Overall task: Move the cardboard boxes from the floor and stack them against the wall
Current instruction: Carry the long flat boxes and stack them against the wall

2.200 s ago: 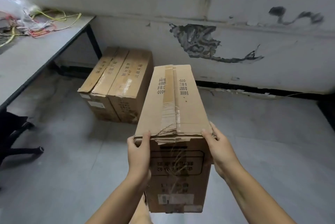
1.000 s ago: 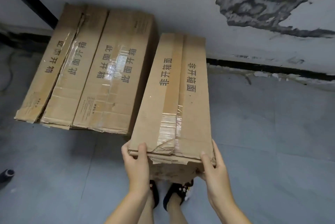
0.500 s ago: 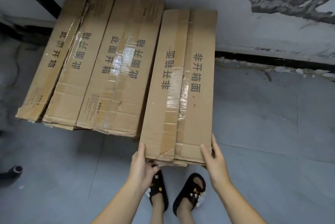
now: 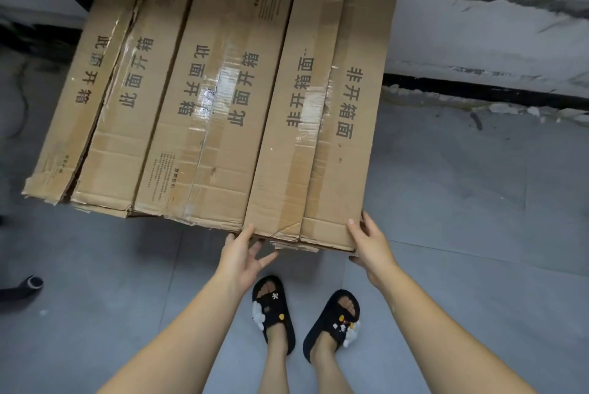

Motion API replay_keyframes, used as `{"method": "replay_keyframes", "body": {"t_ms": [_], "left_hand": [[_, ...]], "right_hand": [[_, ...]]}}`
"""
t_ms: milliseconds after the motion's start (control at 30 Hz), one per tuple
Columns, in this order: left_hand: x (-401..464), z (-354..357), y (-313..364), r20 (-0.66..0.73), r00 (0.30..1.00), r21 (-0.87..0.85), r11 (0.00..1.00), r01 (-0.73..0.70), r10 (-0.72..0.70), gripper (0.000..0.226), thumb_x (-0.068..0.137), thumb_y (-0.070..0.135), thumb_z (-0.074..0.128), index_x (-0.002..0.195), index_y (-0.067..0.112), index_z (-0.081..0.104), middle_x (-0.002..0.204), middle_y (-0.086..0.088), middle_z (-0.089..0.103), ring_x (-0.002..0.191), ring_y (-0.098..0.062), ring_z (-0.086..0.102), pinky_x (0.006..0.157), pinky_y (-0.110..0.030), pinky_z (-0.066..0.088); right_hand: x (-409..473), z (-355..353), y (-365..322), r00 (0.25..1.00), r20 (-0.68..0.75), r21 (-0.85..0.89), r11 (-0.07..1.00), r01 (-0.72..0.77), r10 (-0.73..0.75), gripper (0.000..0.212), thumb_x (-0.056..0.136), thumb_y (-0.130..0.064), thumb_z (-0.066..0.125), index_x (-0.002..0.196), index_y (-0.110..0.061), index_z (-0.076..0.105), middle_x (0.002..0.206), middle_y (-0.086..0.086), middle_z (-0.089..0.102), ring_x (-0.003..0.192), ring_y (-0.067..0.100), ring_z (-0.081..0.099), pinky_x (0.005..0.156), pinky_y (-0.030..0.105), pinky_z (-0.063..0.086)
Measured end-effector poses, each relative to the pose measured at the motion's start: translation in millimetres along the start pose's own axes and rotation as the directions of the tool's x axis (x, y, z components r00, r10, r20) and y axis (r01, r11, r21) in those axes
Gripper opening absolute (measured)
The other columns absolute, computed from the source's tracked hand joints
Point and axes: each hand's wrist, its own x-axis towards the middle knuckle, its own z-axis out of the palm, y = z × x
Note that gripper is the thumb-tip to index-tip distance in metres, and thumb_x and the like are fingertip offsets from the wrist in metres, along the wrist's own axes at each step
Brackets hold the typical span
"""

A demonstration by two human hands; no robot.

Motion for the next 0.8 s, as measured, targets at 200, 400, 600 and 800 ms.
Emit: {"method": "replay_keyframes", "body": {"t_ms": [200,400,600,800], "left_hand": [[-118,14,37,0.073,0.974,0.443,0.868,-0.224,0.214,0.061,0.096,0.018,0.053,0.148,0.020,0.022,0.143,-0.009,0.042,0.127,-0.022,0.047,0.101,-0.046,0.043],[-290,21,74,0.547,0.739,0.633,0.383,-0.673,0.395,0.041,0.094,0.011,0.054,0.132,0.024,0.044,0.115,0.004,0.061,0.109,-0.008,0.059,0.091,-0.015,0.045],[-397,-5,80,0.824,0.482,0.499,0.021,-0.866,0.298,0.051,0.090,0.011,0.058,0.125,0.043,0.040,0.118,0.018,0.056,0.108,0.008,0.055,0.089,-0.004,0.041],[-407,-38,70,0.907,0.407,0.411,-0.016,-0.912,0.109,0.050,0.075,0.049,0.050,0.124,0.058,0.041,0.114,0.024,0.060,0.111,0.001,0.057,0.096,-0.016,0.044]], "right_hand": [[-103,-27,-74,0.994,0.045,-0.100,0.990,0.100,-0.096,0.062,0.096,-0.032,0.051,0.149,-0.022,0.023,0.152,0.000,0.034,0.134,0.011,0.037,0.113,0.045,0.032],[-264,-57,-138,0.911,0.148,-0.258,0.874,0.412,-0.385,0.054,0.092,-0.024,0.057,0.140,-0.033,0.035,0.131,-0.010,0.053,0.119,-0.001,0.050,0.104,0.024,0.039],[-383,-74,-119,0.838,0.074,-0.297,0.790,0.536,-0.541,0.052,0.090,-0.022,0.062,0.125,-0.052,0.038,0.123,-0.024,0.055,0.119,-0.006,0.049,0.096,0.021,0.045],[-457,-37,-57,0.807,-0.319,-0.141,0.867,0.478,-0.497,0.054,0.079,-0.046,0.062,0.128,-0.046,0.040,0.126,-0.031,0.051,0.119,-0.004,0.051,0.098,0.015,0.042]]}}
